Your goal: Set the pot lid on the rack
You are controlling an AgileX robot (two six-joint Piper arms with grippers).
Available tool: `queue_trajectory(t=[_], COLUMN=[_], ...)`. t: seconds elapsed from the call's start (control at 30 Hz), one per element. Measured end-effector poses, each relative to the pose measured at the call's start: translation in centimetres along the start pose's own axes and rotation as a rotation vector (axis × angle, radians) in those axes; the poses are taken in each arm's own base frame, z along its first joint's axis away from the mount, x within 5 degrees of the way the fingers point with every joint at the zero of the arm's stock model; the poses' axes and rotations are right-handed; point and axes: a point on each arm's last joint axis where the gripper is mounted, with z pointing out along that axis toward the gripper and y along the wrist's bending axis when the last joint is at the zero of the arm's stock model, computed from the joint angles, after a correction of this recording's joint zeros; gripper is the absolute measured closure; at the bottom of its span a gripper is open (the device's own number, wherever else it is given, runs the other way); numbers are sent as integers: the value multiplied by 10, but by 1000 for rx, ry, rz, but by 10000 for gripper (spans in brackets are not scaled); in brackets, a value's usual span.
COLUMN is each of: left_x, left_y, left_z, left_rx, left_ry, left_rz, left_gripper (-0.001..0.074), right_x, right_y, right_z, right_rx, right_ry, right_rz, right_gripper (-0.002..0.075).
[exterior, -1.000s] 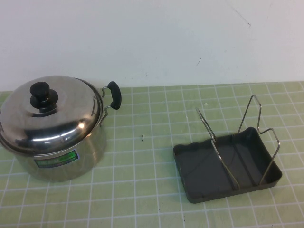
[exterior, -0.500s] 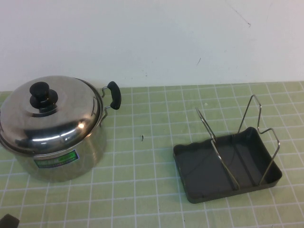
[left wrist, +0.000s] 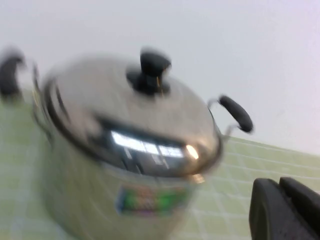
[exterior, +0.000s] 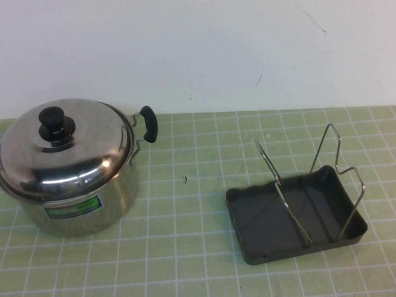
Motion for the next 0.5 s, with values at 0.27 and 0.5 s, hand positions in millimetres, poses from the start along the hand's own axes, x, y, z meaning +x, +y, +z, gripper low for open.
queue_trajectory(t=[0.27,0.5], left_x=[-74,-89], left_y=[-11,-18], left_z=[38,98], left_rx=[-127,3], left_ry=[-174,-223], left_rz=[303,369], left_gripper=[392,74], right_x=[0,0], right_y=[0,0], right_z=[0,0], right_rx=[0,0], right_ry=[0,0], right_rz=[0,0], right_gripper=[727,727])
